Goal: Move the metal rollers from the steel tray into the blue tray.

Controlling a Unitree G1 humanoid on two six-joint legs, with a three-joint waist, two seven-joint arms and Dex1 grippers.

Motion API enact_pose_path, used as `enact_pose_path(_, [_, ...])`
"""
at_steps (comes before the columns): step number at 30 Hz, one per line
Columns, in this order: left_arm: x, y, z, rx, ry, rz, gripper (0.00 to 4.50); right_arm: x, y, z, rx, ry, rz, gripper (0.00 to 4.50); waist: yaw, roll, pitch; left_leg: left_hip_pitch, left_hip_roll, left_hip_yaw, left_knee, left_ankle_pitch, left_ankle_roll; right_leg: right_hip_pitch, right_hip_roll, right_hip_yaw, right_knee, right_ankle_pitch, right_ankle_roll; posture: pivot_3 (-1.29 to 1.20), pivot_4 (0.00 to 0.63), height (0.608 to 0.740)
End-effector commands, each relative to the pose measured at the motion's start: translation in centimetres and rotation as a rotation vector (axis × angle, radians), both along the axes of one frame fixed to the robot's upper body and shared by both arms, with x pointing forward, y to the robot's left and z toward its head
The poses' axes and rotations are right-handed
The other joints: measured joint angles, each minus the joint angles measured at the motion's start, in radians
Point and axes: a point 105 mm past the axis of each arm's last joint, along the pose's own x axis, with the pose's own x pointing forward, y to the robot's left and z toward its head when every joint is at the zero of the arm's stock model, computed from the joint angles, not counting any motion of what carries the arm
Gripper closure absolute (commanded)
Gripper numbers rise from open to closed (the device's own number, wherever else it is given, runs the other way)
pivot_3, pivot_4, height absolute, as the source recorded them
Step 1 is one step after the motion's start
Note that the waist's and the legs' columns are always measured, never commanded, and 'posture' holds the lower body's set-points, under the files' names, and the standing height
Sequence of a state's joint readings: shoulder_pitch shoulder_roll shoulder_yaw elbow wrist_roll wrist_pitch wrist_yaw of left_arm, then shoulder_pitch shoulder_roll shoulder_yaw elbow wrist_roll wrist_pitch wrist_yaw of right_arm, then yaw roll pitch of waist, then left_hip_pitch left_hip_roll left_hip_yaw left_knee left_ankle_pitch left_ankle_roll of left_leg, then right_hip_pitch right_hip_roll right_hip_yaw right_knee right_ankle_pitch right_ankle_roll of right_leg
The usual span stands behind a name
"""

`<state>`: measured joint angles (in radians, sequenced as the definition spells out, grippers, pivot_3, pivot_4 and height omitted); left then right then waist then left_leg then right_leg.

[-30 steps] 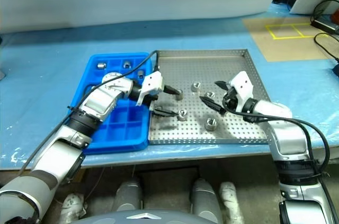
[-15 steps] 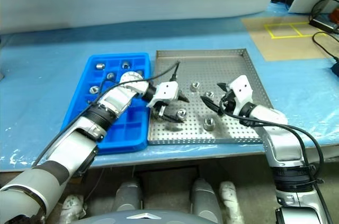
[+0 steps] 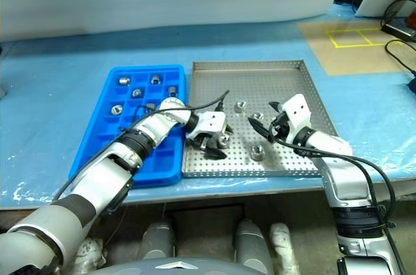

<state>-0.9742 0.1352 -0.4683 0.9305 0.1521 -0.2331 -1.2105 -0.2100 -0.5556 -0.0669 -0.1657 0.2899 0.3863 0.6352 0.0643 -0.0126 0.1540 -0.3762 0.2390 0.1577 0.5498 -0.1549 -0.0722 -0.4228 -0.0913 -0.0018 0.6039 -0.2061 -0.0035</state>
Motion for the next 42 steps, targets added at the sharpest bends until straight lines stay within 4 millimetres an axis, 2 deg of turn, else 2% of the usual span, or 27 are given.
enact_pose_path(1, [0.4, 0.4, 0.1, 0.024, -0.027, 0.005, 0.44, -0.1, -0.3, 0.8, 0.006, -0.041, -0.011, 0.21, 0.0, 0.0, 0.0, 0.0, 0.0, 0.0, 0.0, 0.0, 0.0, 0.0, 0.0, 0.0, 0.0, 0.0, 0.0, -0.23, 0.15, 0.74])
enact_pose_path(4, [0.5, 1.0, -0.4, 0.05, -0.032, 0.003, 0.44, -0.1, -0.4, 0.7, 0.007, -0.042, -0.015, 0.21, -0.003, 0.0, 0.0, 0.001, 0.0, 0.001, 0.0, -0.001, 0.002, 0.0, 0.0, 0.001, 0.0, 0.0, 0.0, -0.23, 0.15, 0.74])
enact_pose_path(8, [1.0, 1.1, -0.3, 0.055, -0.063, 0.024, 1.3, -0.1, -0.3, 0.3, 0.001, -0.041, -0.022, 0.16, -0.009, 0.0, 0.0, 0.002, 0.0, 0.001, 0.0, -0.001, 0.002, 0.001, 0.0, 0.001, 0.0, 0.0, 0.0, -0.23, 0.15, 0.74])
enact_pose_path(11, [0.8, 1.0, 0.0, 0.051, -0.054, -0.003, 1.3, 0.0, -0.2, 0.3, 0.0, -0.042, -0.021, 0.16, -0.013, 0.0, 0.0, 0.003, 0.0, 0.001, 0.0, -0.001, 0.002, 0.002, -0.001, 0.001, 0.0, 0.0, 0.0, -0.22, 0.15, 0.74])
enact_pose_path(14, [0.5, 1.1, 0.4, 0.037, -0.057, -0.028, 1.83, 0.2, -0.2, 0.3, -0.002, -0.05, -0.027, 0.16, -0.018, 0.0, 0.0, 0.003, 0.0, 0.001, 0.0, -0.001, 0.002, 0.002, -0.001, 0.001, 0.0, 0.0, 0.0, -0.22, 0.15, 0.74])
enact_pose_path(16, [0.5, 0.9, 0.9, 0.018, -0.065, -0.033, 2.46, 0.3, -0.2, 0.4, -0.001, -0.053, -0.028, 0.16, -0.02, 0.0, 0.0, 0.003, 0.0, 0.001, -0.001, -0.001, 0.002, 0.002, -0.001, 0.001, -0.001, 0.0, 0.0, -0.21, 0.15, 0.74])
enact_pose_path(20, [0.3, 0.5, 2.4, -0.033, -0.025, -0.045, 2.46, 0.5, 0.0, 0.2, -0.005, -0.056, -0.03, 0.16, -0.022, 0.0, 0.0, 0.002, 0.0, 0.001, -0.002, -0.001, 0.002, 0.001, -0.001, 0.001, -0.002, 0.0, 0.0, -0.21, 0.15, 0.74])
enact_pose_path(21, [0.3, 0.4, 2.9, -0.047, -0.015, -0.043, 2.69, 0.6, 0.0, 0.2, -0.006, -0.058, -0.031, 0.16, -0.021, 0.0, 0.0, 0.002, 0.0, 0.002, -0.003, -0.001, 0.002, 0.001, -0.001, 0.001, -0.002, 0.0, 0.0, -0.21, 0.15, 0.74])
enact_pose_path(27, [0.2, -0.2, 5.5, -0.122, -0.08, -0.066, 2.74, 0.6, 0.4, 0.1, -0.005, -0.057, -0.019, 0.16, -0.021, 0.0, 0.0, 0.0, 0.0, 0.003, -0.004, -0.003, 0.004, 0.0, -0.001, 0.0, -0.006, 0.0, 0.0, -0.2, 0.15, 0.74])
enact_pose_path(32, [0.3, -0.5, 9.7, -0.274, -0.123, -0.06, 2.74, 0.6, 0.7, 0.1, 0.007, -0.055, -0.011, 0.16, -0.021, 0.0, 0.0, -0.001, 0.0, 0.004, -0.005, -0.003, 0.005, 0.0, -0.001, 0.0, -0.009, 0.0, 0.0, -0.2, 0.15, 0.74])
enact_pose_path(34, [0.5, 0.3, 11.4, -0.331, -0.147, -0.035, 2.74, 0.6, 0.7, 0.3, 0.016, -0.059, -0.011, 0.16, -0.021, 0.0, 0.0, -0.001, 0.0, 0.005, -0.005, -0.003, 0.005, 0.0, -0.001, 0.0, -0.01, 0.0, 0.0, -0.2, 0.15, 0.74])
enact_pose_path(38, [1.6, 3.5, 14.5, -0.458, -0.157, 0.119, 2.74, 0.6, 1.2, 1.7, 0.083, -0.086, 0.015, 0.16, -0.027, 0.0, 0.001, -0.001, 0.001, 0.006, -0.006, -0.004, 0.005, 0.0, 0.0, 0.001, -0.011, 0.0, 0.0, -0.18, 0.15, 0.74])
enact_pose_path(42, [3.2, 8.2, 16.1, -0.561, -0.19, 0.348, 2.74, 0.7, 4.0, 4.2, 0.166, -0.113, 0.132, 0.16, -0.032, 0.002, 0.001, 0.001, 0.001, 0.006, -0.007, -0.004, 0.005, 0.0, 0.001, 0.001, -0.012, 0.0, 0.0, -0.15, 0.15, 0.74])
